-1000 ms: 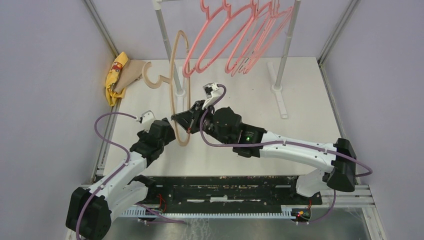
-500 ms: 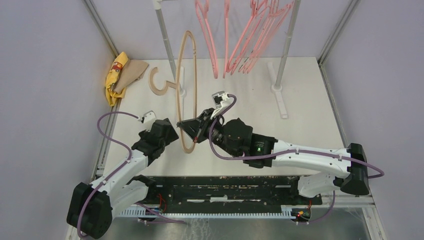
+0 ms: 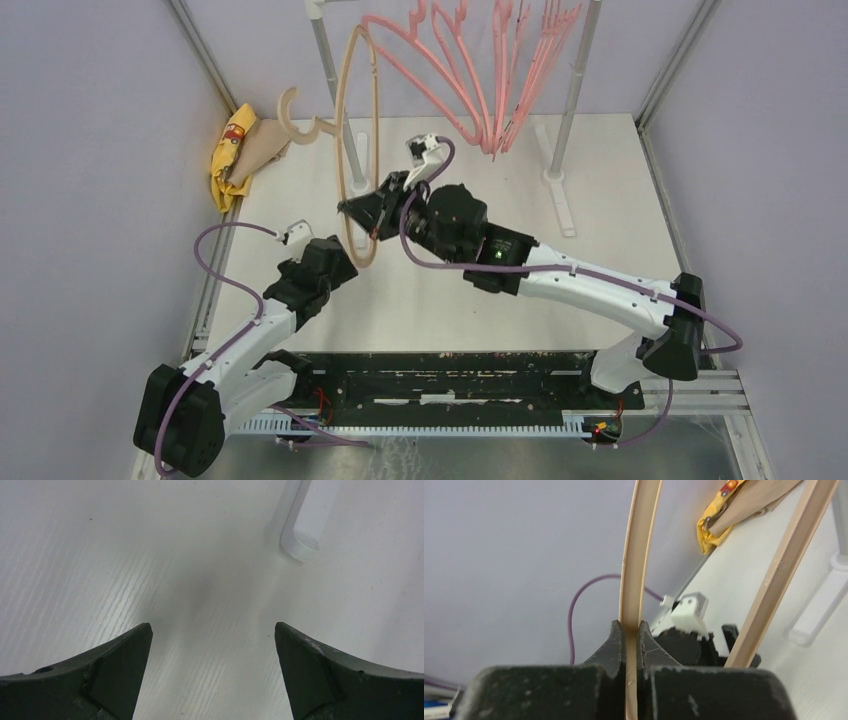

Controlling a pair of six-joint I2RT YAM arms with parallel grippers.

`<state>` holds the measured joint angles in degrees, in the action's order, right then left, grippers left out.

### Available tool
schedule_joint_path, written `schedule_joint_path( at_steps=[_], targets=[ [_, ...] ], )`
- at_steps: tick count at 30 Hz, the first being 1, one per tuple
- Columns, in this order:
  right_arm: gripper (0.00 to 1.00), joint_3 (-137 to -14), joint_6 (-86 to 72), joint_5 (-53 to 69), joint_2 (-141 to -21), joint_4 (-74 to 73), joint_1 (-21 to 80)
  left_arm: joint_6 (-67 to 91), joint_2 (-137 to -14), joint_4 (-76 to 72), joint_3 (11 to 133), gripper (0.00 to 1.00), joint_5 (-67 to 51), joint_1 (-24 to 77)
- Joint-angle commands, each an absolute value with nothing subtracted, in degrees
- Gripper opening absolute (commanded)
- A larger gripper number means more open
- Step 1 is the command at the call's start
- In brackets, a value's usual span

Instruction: Organize the hangers

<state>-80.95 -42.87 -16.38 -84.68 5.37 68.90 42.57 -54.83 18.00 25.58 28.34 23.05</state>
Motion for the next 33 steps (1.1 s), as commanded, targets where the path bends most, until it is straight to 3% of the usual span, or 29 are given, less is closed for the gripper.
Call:
schedule_joint_path(
  at_steps=[1,11,27,33],
  targets=[
    [0.01,-88.9,-46.3,-7.1,-88.5,6.4,62.5,42.9,-55.2,15.4,28.6,0.99,29.4,23.0],
    [0.01,-103.8,-49.3,5.0,-97.9,6.5,55.0,42.0,-57.5,15.3,30.7,0.99,30.3,23.0],
    [0.01,-107.0,-68.5,12.5,-105.1,21.2,41.8,41.0,-61.9,14.6,32.2,0.99,30.6,23.0],
    [0.01,-111.3,-72.8,11.3,-107.7,19.9,39.7,40.8,-62.5,14.9,32.3,0.99,30.8,22.9]
  ],
)
